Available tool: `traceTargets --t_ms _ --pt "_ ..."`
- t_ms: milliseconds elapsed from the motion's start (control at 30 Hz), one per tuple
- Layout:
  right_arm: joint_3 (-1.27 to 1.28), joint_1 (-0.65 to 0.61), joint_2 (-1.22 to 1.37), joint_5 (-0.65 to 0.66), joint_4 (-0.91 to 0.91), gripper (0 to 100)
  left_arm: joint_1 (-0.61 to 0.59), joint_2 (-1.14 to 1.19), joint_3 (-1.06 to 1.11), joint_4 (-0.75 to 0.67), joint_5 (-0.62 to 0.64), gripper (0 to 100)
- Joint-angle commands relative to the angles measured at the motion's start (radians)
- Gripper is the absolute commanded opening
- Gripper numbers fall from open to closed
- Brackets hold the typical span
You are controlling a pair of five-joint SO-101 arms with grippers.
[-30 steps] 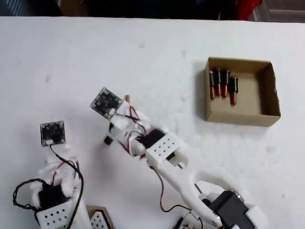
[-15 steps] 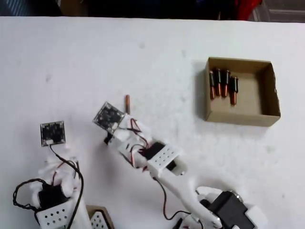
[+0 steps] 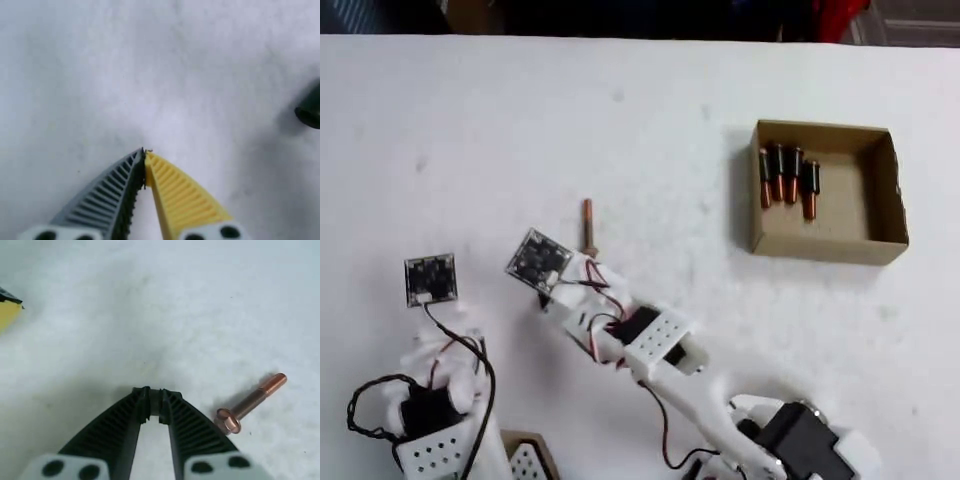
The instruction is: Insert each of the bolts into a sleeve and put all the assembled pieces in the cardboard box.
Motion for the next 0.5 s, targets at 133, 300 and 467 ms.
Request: traceTargets --t_ms 133,300,467 --pt "-0.017 -0.001 0.097 0.015 -0.134 1.8 -0.007 -0.007 -0.002 0.003 -0.003 2" --pt "-0.021 -0.005 0.151 0.015 -0.183 1.8 -0.007 -0.007 -0.002 0.003 -0.005 2" --pt "-0.021 -0.007 0.196 0.017 -0.191 1.8 -0.007 -0.007 -0.002 0.003 -0.005 2"
